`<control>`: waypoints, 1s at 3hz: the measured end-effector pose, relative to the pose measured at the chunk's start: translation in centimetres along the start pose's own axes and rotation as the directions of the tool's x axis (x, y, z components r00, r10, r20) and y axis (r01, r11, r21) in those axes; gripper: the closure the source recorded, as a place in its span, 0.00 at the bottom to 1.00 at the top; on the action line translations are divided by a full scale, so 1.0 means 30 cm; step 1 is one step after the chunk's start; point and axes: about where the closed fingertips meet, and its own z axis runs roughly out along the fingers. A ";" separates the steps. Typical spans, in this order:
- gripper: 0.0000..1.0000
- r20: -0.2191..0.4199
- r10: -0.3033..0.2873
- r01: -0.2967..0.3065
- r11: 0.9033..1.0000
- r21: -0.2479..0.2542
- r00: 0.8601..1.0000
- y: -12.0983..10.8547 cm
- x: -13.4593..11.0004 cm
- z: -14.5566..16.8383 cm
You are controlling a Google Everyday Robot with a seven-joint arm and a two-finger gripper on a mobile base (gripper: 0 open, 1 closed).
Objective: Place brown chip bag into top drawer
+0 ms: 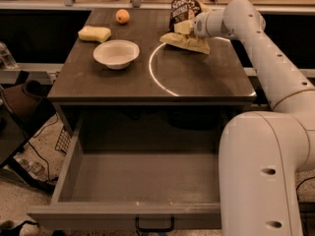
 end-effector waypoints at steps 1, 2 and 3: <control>1.00 0.000 0.000 0.000 1.000 0.000 1.000 0.000 0.000 0.000; 1.00 0.000 0.000 0.000 1.000 0.000 1.000 0.000 0.000 0.000; 1.00 -0.061 -0.059 0.064 0.996 0.070 0.996 -0.020 -0.071 -0.055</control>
Offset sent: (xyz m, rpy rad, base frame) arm -0.2533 -0.1662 0.2750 -0.3576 -0.2289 -0.3430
